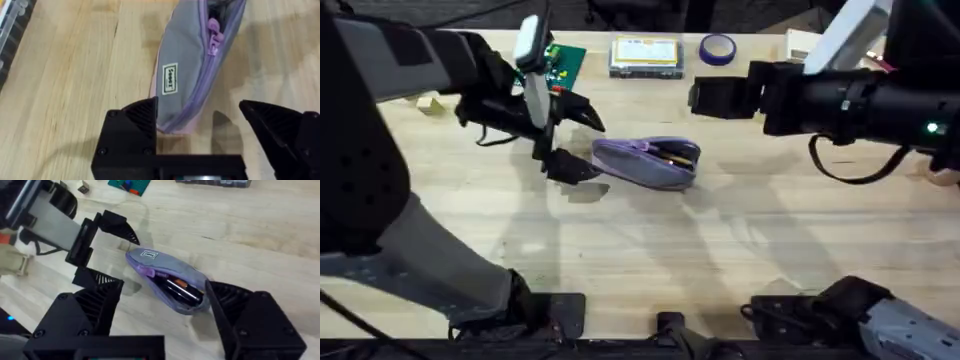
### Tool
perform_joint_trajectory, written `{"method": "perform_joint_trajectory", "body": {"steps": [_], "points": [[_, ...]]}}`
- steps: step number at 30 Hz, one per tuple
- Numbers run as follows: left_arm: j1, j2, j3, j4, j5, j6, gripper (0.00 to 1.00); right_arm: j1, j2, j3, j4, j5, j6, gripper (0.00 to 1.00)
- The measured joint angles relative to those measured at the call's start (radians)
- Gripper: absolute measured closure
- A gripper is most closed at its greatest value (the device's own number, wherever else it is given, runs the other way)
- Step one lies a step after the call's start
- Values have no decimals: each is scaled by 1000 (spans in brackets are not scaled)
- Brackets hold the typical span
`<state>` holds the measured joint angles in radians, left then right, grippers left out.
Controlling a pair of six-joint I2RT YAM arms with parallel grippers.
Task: Unzip the bag, pick up the pens from the table one at a time and place them inside, then zip the bag closed.
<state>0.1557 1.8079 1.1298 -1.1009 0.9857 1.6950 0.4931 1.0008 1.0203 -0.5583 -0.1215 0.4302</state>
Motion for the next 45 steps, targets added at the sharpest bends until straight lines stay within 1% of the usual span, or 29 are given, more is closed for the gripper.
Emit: {"method": "perform_joint_trajectory", "body": {"steps": [5,6,12,13,17,21,25,30,35,36,40,41,45], "points": [[38,-73,77,-119,-47,0,7,0,0,0,0,-27,43,4],[62,-114,130,-191,-78,0,7,0,0,0,0,-48,55,4],[98,-138,208,-300,-121,0,7,0,0,0,-2,-76,76,4],[112,-138,224,-327,-140,0,7,0,0,0,-4,-100,81,3],[128,-138,227,-343,-170,0,7,0,9,0,-4,-138,87,4],[145,-138,227,-343,-189,0,7,0,43,-13,1,-165,106,4],[158,-138,227,-343,-199,0,7,0,73,-68,40,-190,124,5],[159,-138,227,-343,-201,0,8,0,93,-148,141,-220,165,4],[159,-138,227,-343,-201,0,7,0,124,-199,207,-233,202,4],[159,-138,227,-342,-201,0,7,0,150,-206,233,-236,214,4],[159,-138,227,-343,-202,0,7,4,191,-206,265,-239,221,4],[159,-138,227,-342,-201,0,8,23,238,-206,286,-239,222,4],[159,-138,227,-342,-202,0,7,53,303,-206,331,-239,222,4]]}}
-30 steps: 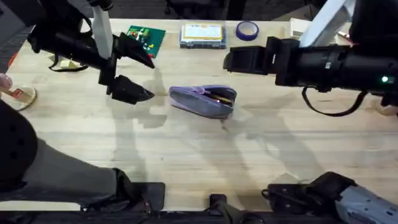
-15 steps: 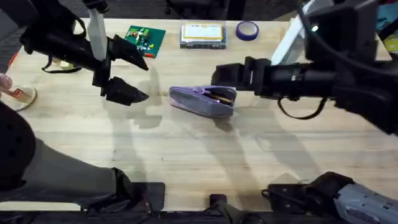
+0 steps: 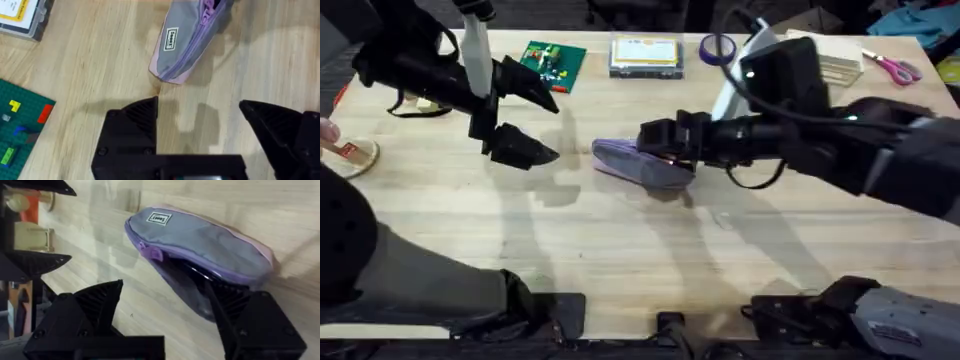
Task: Unzip the bag, pick up the pens from the table one at a time and place them inside, then zip the bag closed.
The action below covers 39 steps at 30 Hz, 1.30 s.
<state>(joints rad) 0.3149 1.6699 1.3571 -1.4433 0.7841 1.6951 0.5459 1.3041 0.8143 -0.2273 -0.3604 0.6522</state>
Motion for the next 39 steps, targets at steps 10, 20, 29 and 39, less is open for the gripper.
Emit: {"method": "perform_joint_trajectory", "body": {"steps": [10,20,29,39], "points": [[0,0,0,4,0,0,7,15,114,0,133,0,16,5],[0,0,0,4,0,0,7,56,156,0,229,5,58,4],[0,0,0,4,0,0,7,83,158,0,256,28,79,4],[0,0,0,4,0,0,8,104,158,0,318,10,103,4]]}}
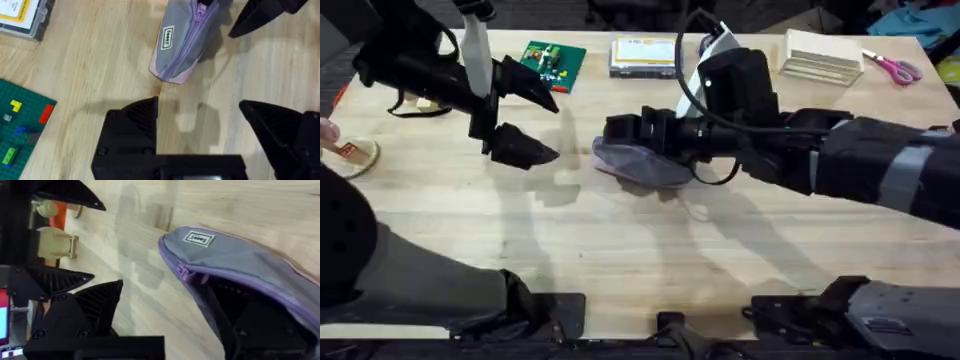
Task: Unzip the bag, pick up the pens from the table one at a time and place them inside, then zip the bag closed.
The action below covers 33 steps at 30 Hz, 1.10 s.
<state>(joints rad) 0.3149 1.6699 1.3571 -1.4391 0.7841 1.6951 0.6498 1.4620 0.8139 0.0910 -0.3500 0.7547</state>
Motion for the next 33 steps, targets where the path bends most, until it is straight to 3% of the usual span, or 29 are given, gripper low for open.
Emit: {"method": "perform_joint_trajectory", "body": {"steps": [7,33], "points": [[0,0,0,0,0,0,7,0,0,-5,89,-60,2,4],[0,0,0,0,0,0,7,-40,-23,-6,94,-123,-4,4]]}}
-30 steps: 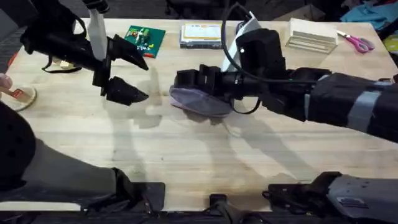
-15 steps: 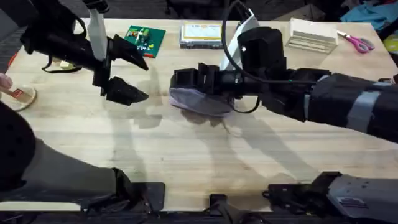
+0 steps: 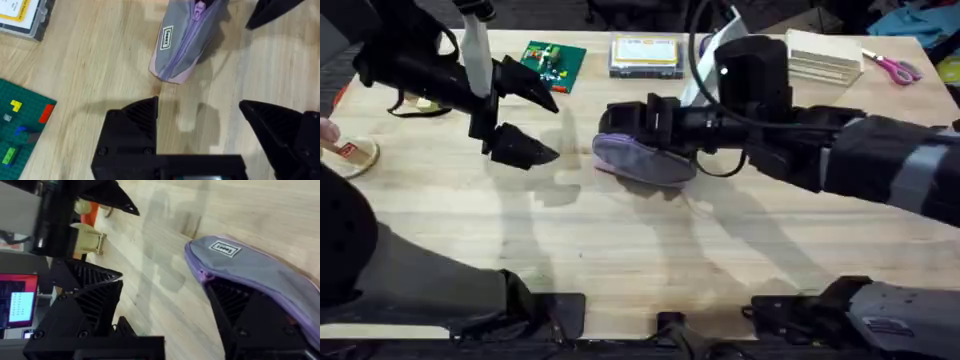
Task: Unzip the bag, pick up the pens from the table one at a time and place them inside, then zip the bag closed.
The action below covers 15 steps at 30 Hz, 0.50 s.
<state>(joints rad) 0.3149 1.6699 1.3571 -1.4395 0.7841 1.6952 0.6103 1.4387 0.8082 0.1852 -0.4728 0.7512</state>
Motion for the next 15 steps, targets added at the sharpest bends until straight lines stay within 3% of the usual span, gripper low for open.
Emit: {"method": "perform_joint_trajectory", "body": {"steps": [15], "points": [[0,0,0,0,0,0,7,-7,-64,0,16,-8,-5,4]]}}
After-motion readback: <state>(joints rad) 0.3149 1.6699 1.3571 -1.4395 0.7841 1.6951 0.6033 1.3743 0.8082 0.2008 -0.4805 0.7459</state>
